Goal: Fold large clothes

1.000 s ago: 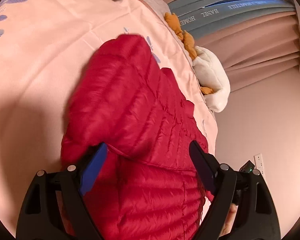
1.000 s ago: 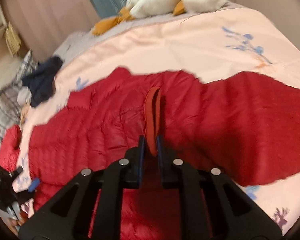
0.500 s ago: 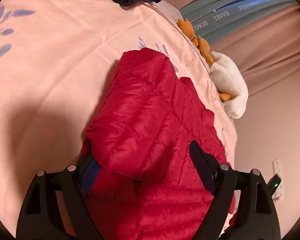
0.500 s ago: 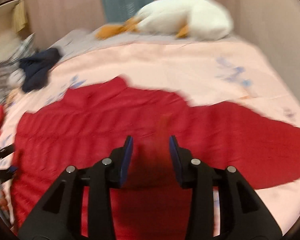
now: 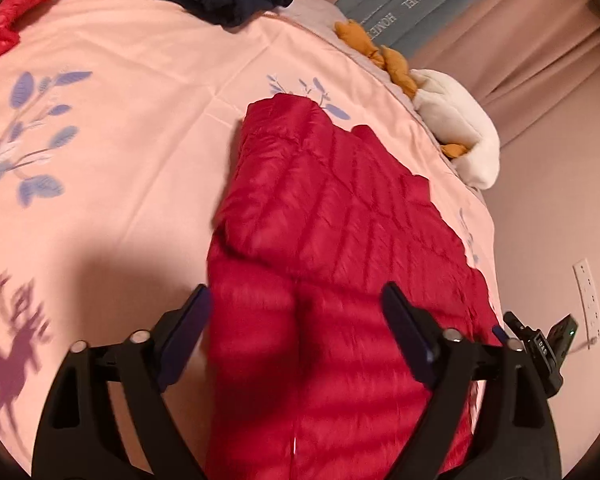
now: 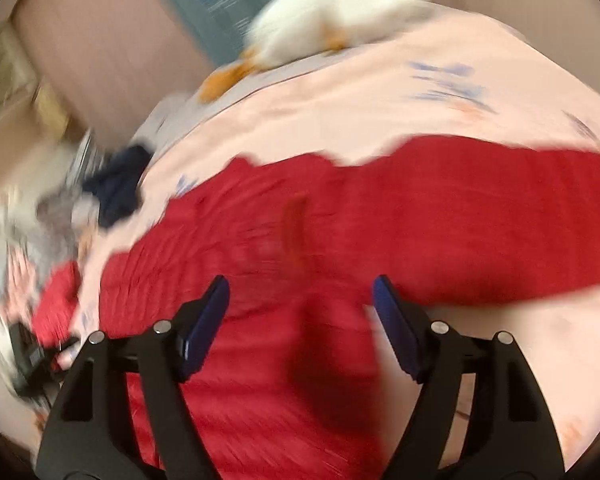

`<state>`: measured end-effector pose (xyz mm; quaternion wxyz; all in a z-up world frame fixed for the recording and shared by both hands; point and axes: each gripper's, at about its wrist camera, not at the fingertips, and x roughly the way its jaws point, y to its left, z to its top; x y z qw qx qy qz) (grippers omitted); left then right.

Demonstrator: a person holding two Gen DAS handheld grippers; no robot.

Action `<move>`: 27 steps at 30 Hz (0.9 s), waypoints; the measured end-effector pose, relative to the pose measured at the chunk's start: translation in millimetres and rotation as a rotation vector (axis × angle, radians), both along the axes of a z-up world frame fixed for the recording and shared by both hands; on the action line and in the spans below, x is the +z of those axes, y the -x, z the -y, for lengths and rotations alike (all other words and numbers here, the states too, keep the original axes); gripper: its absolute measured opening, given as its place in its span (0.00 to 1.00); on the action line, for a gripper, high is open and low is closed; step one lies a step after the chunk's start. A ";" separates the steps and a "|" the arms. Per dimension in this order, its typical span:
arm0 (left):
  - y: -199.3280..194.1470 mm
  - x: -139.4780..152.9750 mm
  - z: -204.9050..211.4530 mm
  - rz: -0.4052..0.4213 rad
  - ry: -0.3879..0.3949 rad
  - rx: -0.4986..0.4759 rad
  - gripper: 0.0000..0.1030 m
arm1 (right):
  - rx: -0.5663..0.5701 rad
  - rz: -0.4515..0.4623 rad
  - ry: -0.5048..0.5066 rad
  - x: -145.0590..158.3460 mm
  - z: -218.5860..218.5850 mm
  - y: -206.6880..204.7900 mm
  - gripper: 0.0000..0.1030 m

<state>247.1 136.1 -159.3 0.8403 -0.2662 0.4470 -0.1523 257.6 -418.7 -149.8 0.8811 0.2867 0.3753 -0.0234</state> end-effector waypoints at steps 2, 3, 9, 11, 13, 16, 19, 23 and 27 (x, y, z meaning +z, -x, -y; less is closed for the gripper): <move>19.7 6.3 -3.4 0.012 -0.011 0.005 0.91 | -0.114 -0.008 -0.058 -6.0 43.6 35.9 0.75; 25.2 8.1 -3.4 0.015 -0.013 0.006 0.91 | -0.164 -0.015 -0.074 -10.5 62.1 48.9 0.75; 68.5 13.1 6.4 0.029 -0.038 0.007 0.91 | -0.487 -0.066 -0.207 -43.1 168.7 138.8 0.75; 80.6 12.5 10.4 0.030 -0.031 0.006 0.91 | -0.544 -0.059 -0.235 -51.2 186.3 152.9 0.75; 87.2 12.7 12.6 0.027 -0.012 0.001 0.91 | -0.576 -0.028 -0.290 -58.1 199.7 157.1 0.74; 91.7 17.8 20.0 0.021 -0.025 -0.009 0.91 | -0.601 0.018 -0.319 -61.7 209.7 148.8 0.73; 94.8 30.7 31.3 0.049 -0.077 -0.023 0.91 | -0.625 0.050 -0.347 -67.1 211.6 130.9 0.67; 97.0 43.3 45.7 0.080 -0.100 -0.051 0.91 | -0.689 0.094 -0.375 -76.6 222.8 124.1 0.48; 96.4 46.8 58.5 0.087 -0.112 -0.078 0.91 | -0.741 0.073 -0.361 -85.1 228.7 117.7 0.14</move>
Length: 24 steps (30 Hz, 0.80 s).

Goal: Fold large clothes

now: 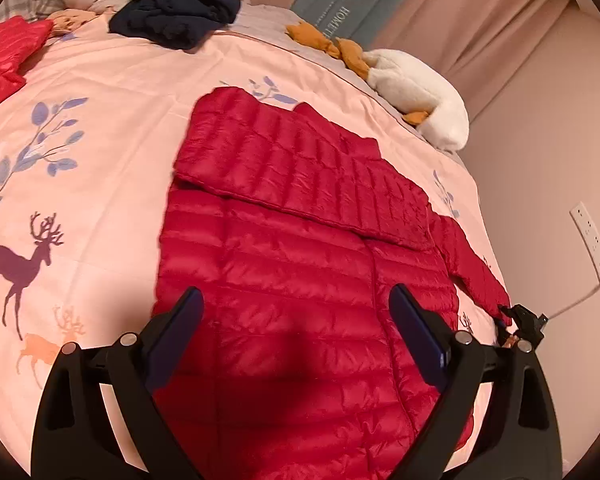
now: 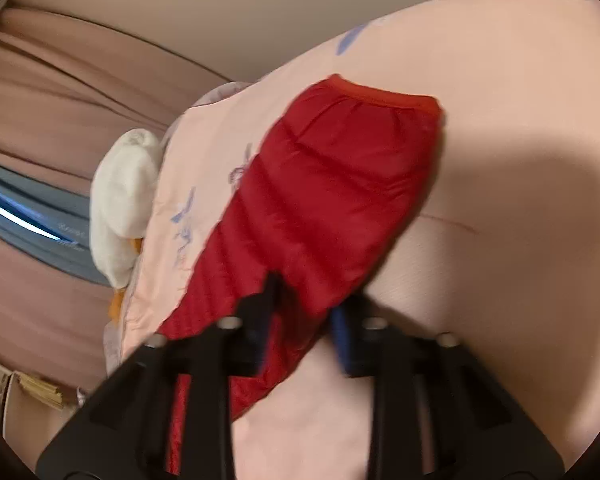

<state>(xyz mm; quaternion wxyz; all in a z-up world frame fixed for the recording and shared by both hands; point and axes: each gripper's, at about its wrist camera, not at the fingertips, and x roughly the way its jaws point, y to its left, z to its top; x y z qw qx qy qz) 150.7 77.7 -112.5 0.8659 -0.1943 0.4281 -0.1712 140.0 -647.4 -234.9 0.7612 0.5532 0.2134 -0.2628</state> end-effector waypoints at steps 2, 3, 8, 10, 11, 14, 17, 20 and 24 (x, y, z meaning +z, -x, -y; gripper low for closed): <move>-1.2 -0.8 6.3 -0.006 0.003 -0.019 0.91 | -0.013 -0.001 0.006 2.8 0.3 2.4 0.07; -2.0 -1.3 8.1 -0.010 0.006 -0.025 0.91 | -0.008 -0.003 0.039 11.7 -3.6 1.5 0.05; -3.3 -6.2 15.1 -0.028 0.056 -0.064 0.91 | 0.181 0.024 0.412 99.9 -64.1 -26.0 0.04; -3.8 -8.4 14.8 -0.038 0.090 -0.068 0.91 | 0.278 0.058 0.535 134.4 -101.3 -43.0 0.04; -3.6 -8.9 14.6 -0.042 0.111 -0.071 0.91 | 0.339 0.082 0.601 152.2 -126.0 -52.9 0.04; -2.8 -8.2 13.5 -0.045 0.183 -0.081 0.91 | 0.511 0.124 0.732 183.7 -196.6 -83.4 0.04; -4.1 -5.6 12.4 -0.044 0.237 -0.091 0.91 | 0.692 0.132 0.819 190.5 -273.3 -110.8 0.05; -10.8 -4.3 8.1 -0.039 0.281 -0.083 0.91 | 0.859 0.127 0.867 177.0 -347.1 -128.1 0.07; -25.0 -9.8 -0.7 -0.055 0.380 -0.065 0.91 | 1.045 0.060 0.956 142.0 -426.0 -140.4 0.14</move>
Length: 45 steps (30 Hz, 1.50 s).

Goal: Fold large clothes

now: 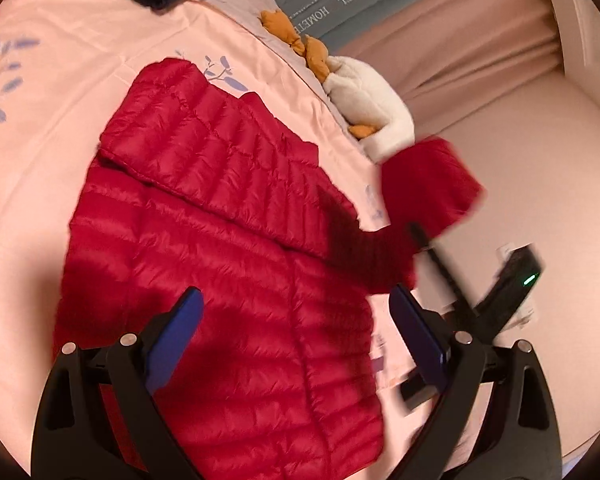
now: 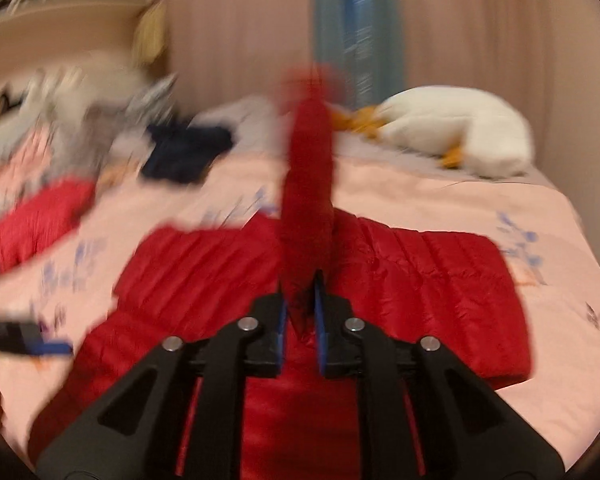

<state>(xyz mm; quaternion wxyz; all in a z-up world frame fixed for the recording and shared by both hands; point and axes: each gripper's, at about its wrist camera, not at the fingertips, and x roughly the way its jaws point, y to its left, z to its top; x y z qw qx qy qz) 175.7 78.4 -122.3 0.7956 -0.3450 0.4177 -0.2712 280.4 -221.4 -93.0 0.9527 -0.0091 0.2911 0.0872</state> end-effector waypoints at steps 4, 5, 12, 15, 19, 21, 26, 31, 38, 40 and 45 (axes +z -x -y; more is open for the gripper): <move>-20.9 -15.1 -0.4 -0.050 0.054 0.000 0.91 | 0.104 -0.141 0.082 -44.6 -44.1 -10.6 0.46; -26.9 -19.0 2.1 -0.060 0.063 -0.012 0.91 | 0.110 -0.169 0.090 -52.4 -45.2 -9.3 0.47; -65.5 -31.5 25.7 -0.106 0.141 -0.067 0.91 | 0.093 -0.086 0.036 -29.3 -1.2 42.0 0.63; -85.1 -38.2 42.8 -0.126 0.118 -0.052 0.91 | 0.058 -0.066 -0.025 -24.0 25.9 65.1 0.63; -101.4 -55.4 52.3 -0.183 0.099 -0.001 0.85 | 0.031 -0.060 -0.071 -21.2 42.5 80.4 0.63; -104.0 -60.0 54.8 -0.197 0.089 0.017 0.76 | 0.020 -0.048 -0.081 -20.3 48.5 86.1 0.63; -110.6 -69.5 54.8 -0.235 0.084 0.083 0.19 | -0.001 -0.046 -0.128 -19.4 65.8 94.5 0.63; -103.1 -54.8 47.2 -0.182 0.059 0.146 0.05 | -0.022 -0.042 -0.126 -18.7 74.9 101.0 0.63; -84.9 14.1 17.6 0.049 -0.005 0.229 0.05 | -0.065 -0.044 -0.164 -16.1 89.5 99.6 0.64; -83.9 19.2 1.5 0.062 -0.037 0.263 0.05 | -0.070 -0.046 -0.167 -16.3 90.6 97.5 0.64; -93.8 -10.5 -13.8 -0.032 -0.174 0.261 0.05 | -0.088 -0.097 -0.161 -23.6 91.4 80.9 0.64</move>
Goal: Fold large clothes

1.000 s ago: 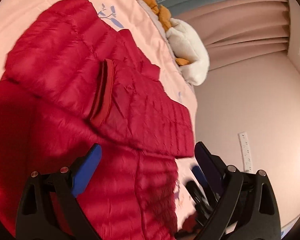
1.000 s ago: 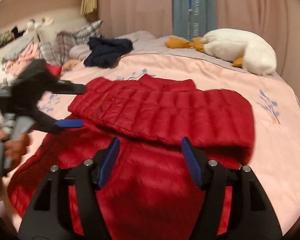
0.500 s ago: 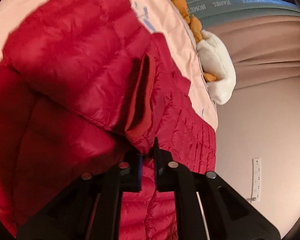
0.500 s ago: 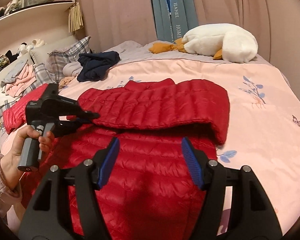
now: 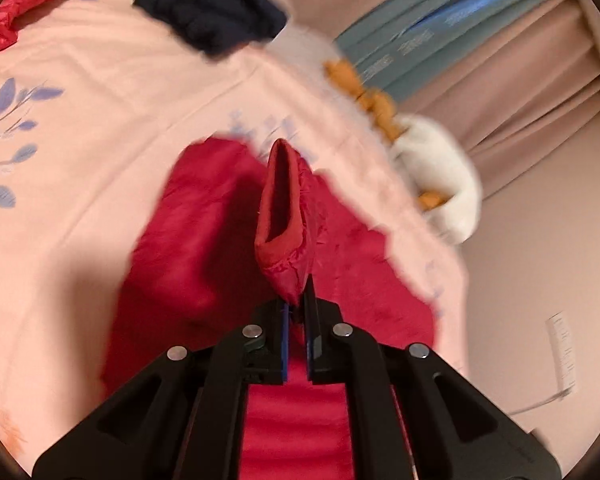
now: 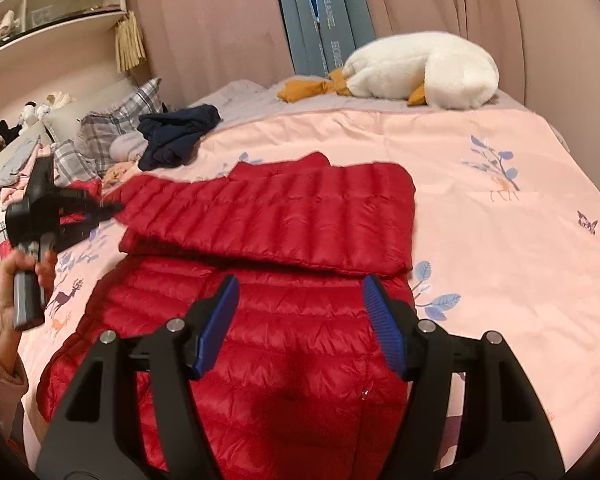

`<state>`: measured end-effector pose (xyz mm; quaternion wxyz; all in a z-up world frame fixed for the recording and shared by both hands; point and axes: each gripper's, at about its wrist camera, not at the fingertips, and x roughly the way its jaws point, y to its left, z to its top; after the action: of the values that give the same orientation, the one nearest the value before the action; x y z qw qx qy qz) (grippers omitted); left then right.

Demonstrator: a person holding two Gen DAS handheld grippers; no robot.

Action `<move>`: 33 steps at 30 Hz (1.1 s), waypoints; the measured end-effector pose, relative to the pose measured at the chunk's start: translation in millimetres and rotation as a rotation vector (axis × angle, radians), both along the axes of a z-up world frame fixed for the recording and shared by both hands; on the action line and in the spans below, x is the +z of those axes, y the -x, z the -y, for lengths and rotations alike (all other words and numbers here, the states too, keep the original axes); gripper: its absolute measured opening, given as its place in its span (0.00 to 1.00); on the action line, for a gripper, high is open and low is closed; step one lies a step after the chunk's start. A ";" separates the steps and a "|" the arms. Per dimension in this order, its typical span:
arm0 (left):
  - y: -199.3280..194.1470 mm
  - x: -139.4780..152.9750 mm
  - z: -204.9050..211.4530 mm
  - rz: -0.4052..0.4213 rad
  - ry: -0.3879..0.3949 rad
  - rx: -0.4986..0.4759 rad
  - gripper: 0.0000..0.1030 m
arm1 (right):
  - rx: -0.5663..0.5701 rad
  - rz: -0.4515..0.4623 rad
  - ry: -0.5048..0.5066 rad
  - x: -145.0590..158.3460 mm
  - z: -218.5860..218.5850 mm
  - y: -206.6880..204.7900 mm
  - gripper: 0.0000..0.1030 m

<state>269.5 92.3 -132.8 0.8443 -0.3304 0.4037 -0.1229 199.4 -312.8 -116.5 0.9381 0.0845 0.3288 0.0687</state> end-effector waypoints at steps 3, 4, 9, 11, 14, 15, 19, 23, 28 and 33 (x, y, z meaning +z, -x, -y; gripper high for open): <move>-2.4 -27.6 -9.6 -0.089 -0.081 0.019 0.15 | -0.006 -0.037 0.004 -4.3 2.2 -13.6 0.64; -1.4 -32.5 -11.8 -0.109 -0.091 0.023 0.19 | -0.009 -0.043 0.009 -4.9 3.1 -16.9 0.64; 11.8 -19.6 -30.2 -0.061 -0.183 0.028 0.52 | -0.023 -0.049 0.067 0.6 6.6 -34.1 0.66; 13.6 -4.4 -32.1 -0.011 -0.226 0.023 0.52 | -0.027 -0.050 0.082 2.5 6.5 -42.6 0.66; 5.3 19.3 -23.0 0.063 -0.267 -0.022 0.52 | -0.039 -0.046 0.113 4.9 1.9 -63.5 0.66; 0.1 24.4 -17.0 0.078 -0.275 -0.037 0.52 | -0.045 -0.039 0.127 6.0 -0.2 -72.5 0.66; -29.2 31.2 12.2 0.099 -0.329 -0.100 0.38 | -0.072 -0.030 0.150 7.0 -5.8 -108.0 0.58; -57.3 12.7 34.1 0.052 -0.436 -0.112 0.17 | -0.105 -0.077 0.130 -6.4 -1.7 -143.0 0.51; -77.0 -30.3 39.6 -0.043 -0.510 -0.149 0.17 | -0.142 -0.214 0.141 -51.9 8.6 -172.0 0.48; -73.3 -35.9 45.5 -0.016 -0.563 -0.168 0.17 | -0.149 -0.251 0.081 -74.5 18.3 -176.2 0.49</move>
<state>342.8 46.7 -168.8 0.8863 -0.0495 0.4547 -0.0730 375.7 -331.1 -191.1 0.8948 0.0785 0.4387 -0.0253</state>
